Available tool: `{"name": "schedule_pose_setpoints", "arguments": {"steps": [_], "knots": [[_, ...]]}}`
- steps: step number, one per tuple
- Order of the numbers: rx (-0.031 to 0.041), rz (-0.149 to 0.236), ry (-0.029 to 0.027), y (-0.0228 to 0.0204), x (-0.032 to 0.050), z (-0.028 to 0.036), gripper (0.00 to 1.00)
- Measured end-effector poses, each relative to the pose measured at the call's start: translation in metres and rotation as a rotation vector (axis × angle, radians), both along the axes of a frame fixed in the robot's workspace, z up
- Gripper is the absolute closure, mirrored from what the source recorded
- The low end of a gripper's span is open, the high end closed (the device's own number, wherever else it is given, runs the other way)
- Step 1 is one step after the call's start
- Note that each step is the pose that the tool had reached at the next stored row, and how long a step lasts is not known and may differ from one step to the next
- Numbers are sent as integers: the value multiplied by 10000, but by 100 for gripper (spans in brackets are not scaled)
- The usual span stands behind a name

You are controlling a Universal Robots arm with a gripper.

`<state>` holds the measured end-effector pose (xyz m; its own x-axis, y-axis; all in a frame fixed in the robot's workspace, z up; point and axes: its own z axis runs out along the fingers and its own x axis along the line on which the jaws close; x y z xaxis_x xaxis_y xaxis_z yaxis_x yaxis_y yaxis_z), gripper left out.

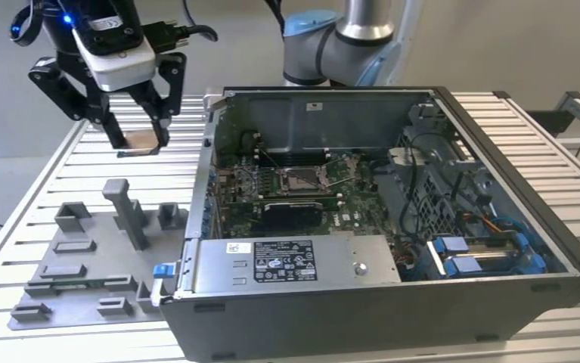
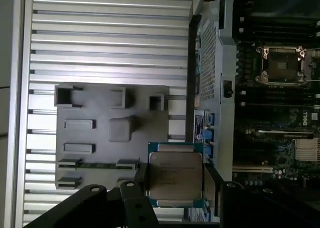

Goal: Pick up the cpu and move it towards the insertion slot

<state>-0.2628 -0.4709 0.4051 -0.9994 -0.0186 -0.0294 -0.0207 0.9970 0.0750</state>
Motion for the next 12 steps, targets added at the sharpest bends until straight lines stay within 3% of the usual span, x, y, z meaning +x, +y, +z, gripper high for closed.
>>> {"name": "schedule_pose_setpoints", "arguments": {"steps": [12], "knots": [[-1, 0, 3, 0, 394, 0, 100]]}}
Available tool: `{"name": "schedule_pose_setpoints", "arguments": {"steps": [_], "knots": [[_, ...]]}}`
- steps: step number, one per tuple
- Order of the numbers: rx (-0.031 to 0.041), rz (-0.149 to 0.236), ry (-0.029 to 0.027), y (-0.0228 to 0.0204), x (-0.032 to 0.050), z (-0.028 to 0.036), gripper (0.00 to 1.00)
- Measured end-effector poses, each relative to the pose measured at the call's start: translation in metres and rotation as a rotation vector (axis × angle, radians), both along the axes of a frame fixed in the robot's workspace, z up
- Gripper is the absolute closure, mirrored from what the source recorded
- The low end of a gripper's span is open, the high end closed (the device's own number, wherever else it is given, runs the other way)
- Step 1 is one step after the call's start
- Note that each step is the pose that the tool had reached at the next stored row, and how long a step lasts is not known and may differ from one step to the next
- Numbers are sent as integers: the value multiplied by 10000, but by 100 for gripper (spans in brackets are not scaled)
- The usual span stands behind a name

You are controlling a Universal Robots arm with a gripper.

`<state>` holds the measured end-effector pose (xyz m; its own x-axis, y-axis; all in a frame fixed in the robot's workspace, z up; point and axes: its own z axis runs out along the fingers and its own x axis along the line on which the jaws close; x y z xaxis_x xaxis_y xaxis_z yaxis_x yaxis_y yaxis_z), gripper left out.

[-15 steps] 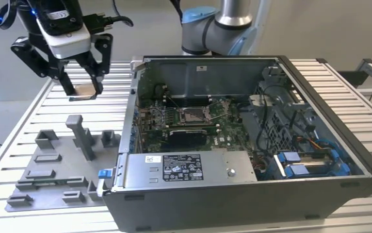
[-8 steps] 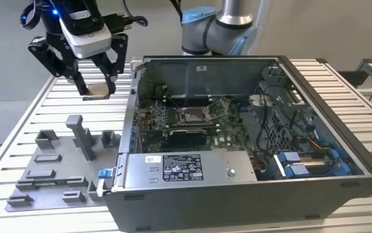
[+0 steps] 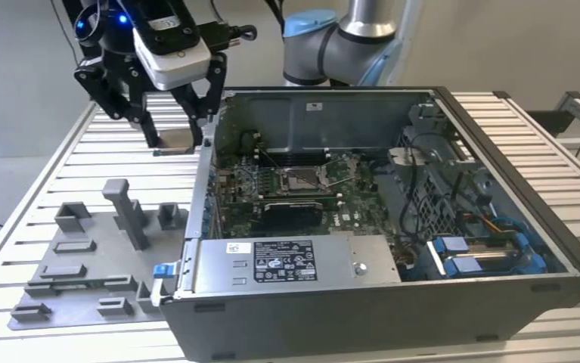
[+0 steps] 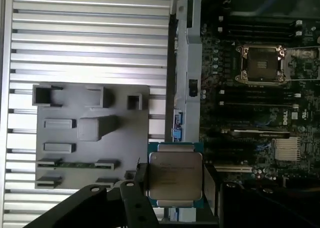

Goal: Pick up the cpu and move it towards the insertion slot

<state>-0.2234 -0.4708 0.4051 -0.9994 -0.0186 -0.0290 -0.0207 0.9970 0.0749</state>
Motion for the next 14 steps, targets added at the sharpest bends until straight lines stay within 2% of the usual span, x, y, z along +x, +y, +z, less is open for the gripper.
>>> {"name": "schedule_pose_setpoints", "arguments": {"steps": [14], "knots": [[1, 0, 0, 0, 430, -1, 100]]}}
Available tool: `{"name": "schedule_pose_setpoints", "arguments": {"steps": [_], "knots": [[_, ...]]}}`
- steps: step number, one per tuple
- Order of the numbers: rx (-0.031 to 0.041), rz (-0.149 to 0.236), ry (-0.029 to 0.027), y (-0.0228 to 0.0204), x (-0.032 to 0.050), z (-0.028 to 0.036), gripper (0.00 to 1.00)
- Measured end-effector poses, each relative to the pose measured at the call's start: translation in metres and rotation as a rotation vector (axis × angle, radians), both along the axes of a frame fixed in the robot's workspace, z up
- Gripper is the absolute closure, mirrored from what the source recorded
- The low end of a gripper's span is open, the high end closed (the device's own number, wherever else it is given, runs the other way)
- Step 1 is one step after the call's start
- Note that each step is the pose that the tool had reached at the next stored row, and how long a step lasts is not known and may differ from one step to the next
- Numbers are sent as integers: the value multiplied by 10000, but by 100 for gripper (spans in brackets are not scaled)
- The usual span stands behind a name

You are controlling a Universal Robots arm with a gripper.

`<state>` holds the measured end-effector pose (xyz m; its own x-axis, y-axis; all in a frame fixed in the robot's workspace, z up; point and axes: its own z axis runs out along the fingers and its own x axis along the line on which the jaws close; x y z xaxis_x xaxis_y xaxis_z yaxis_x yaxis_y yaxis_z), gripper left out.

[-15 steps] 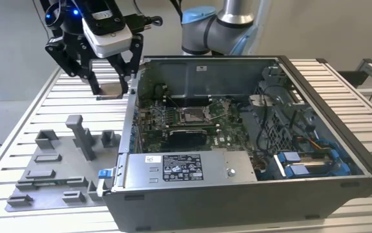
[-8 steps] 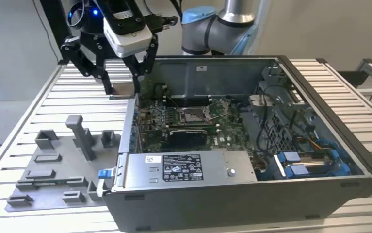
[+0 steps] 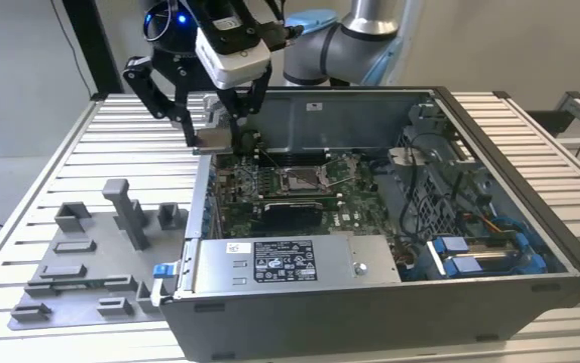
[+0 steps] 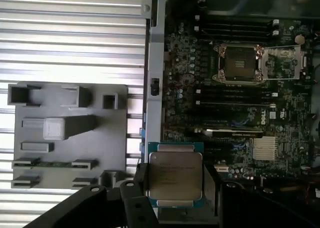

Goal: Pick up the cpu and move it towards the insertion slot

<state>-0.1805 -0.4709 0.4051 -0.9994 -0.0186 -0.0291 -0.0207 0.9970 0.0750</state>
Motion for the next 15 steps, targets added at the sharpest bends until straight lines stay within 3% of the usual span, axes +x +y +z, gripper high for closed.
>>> {"name": "schedule_pose_setpoints", "arguments": {"steps": [15], "knots": [[-1, 1, 0, 0, 440, 0, 100]]}}
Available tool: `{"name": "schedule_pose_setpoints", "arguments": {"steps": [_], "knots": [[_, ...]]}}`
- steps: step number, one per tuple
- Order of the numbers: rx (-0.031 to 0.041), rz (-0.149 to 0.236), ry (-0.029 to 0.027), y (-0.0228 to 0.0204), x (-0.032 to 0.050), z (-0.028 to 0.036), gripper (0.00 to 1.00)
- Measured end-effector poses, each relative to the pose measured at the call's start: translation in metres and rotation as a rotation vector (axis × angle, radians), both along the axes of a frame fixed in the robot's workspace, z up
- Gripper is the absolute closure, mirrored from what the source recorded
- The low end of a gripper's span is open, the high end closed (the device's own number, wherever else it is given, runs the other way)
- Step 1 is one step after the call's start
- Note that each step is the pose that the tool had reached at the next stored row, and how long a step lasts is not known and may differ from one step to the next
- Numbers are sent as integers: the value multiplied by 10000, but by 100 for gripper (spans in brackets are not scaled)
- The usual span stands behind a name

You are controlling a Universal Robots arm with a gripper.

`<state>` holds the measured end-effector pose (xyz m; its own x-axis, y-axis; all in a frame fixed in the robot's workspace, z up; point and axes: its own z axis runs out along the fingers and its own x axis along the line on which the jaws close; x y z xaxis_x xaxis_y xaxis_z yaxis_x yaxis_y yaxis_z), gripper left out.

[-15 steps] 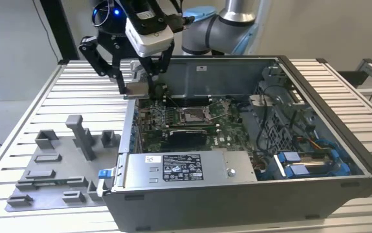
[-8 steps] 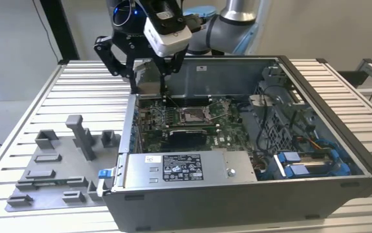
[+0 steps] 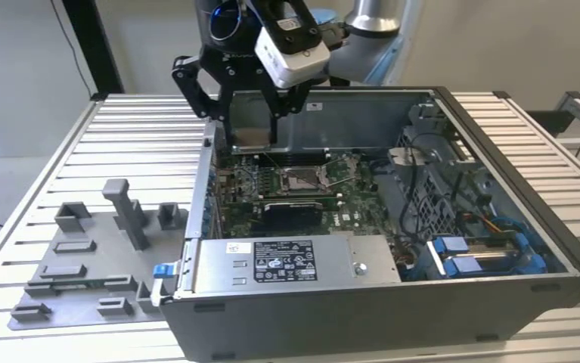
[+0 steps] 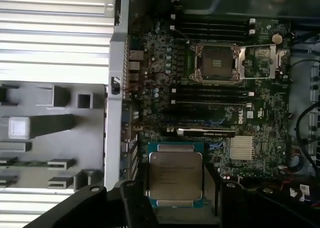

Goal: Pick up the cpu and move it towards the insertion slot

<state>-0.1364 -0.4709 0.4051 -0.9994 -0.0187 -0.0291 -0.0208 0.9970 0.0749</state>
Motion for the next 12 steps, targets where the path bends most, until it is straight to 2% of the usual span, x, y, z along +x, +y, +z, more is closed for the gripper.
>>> {"name": "schedule_pose_setpoints", "arguments": {"steps": [12], "knots": [[0, 0, 0, 0, 374, 0, 100]]}}
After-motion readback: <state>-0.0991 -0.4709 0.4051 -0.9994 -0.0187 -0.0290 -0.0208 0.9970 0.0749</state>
